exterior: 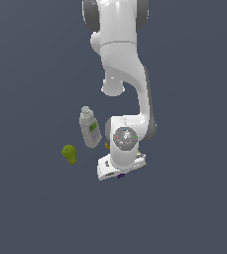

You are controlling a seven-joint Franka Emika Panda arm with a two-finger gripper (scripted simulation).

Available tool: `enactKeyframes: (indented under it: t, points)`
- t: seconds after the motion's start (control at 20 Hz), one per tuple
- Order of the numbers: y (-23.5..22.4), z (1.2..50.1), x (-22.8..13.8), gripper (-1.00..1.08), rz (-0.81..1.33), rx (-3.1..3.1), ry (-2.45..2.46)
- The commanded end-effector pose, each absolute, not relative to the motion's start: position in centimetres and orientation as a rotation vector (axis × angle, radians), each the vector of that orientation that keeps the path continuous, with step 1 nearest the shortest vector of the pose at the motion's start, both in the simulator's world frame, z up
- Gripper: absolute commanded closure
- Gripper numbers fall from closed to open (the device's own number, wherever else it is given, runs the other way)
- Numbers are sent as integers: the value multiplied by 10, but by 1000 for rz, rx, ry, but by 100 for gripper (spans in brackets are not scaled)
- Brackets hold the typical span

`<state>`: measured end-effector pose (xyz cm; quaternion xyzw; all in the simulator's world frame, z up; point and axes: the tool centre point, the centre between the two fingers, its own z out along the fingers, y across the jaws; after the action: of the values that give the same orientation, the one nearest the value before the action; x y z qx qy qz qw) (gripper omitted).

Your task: Pick up a designated object from a clutter of objects.

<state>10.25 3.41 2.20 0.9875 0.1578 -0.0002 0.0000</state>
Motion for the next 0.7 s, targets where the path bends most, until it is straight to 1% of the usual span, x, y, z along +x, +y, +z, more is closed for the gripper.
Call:
enactKeyframes:
  t: [0.0,0.35,0.65]
  points:
    - [34,22,103,108,0,3102,496]
    - [34,24,102,108,0,3102,496]
    - [29,41,98,108,0,3102,496]
